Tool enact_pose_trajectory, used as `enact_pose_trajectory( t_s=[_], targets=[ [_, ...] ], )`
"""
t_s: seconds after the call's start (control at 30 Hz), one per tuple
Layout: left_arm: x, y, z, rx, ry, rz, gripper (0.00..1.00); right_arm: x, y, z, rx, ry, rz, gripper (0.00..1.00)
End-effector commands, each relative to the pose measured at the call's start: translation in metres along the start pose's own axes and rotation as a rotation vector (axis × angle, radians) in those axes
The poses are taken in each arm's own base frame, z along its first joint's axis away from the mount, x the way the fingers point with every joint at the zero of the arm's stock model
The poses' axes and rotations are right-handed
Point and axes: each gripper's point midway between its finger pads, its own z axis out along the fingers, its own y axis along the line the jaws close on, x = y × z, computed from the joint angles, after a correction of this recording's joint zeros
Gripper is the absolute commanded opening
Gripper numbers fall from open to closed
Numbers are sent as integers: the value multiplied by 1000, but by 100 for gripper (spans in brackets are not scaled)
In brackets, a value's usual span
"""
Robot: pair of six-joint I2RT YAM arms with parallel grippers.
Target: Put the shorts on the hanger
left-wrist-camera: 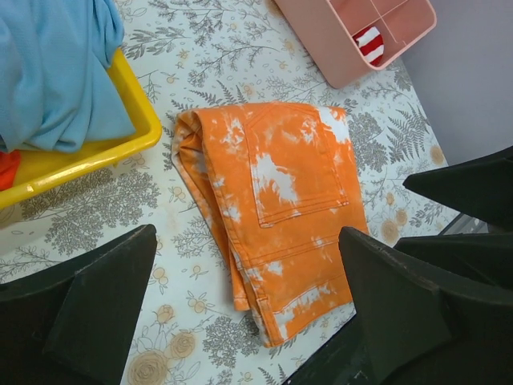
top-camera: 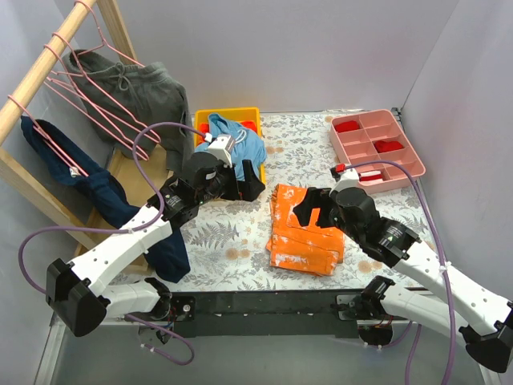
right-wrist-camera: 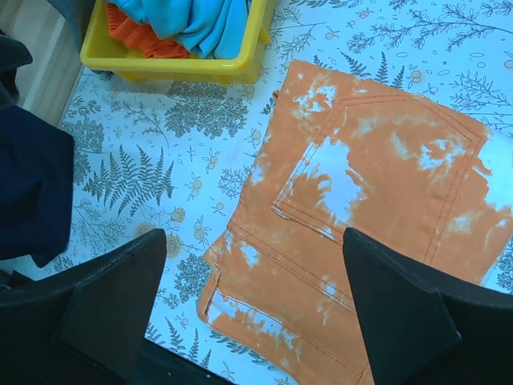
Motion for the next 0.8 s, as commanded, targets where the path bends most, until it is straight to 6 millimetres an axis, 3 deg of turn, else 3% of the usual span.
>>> enact_pose_trajectory(
  t_s=[0.0,0.5,0.63,0.77],
  targets=[
    [-7,-1,-5,-13,-11,-6,98,-9,-1,-2,21,-18,-17,99],
    [-4,0,-8,-24,9,-22,98,25,-30,-4,151,74,58,99],
    [-4,0,-9,-23,8,-19,98,58,-39,1,193,180,93,99],
    [-1,-3,-9,-9,23,-21,98,107,-47,20,210,296,143,99]
  ],
)
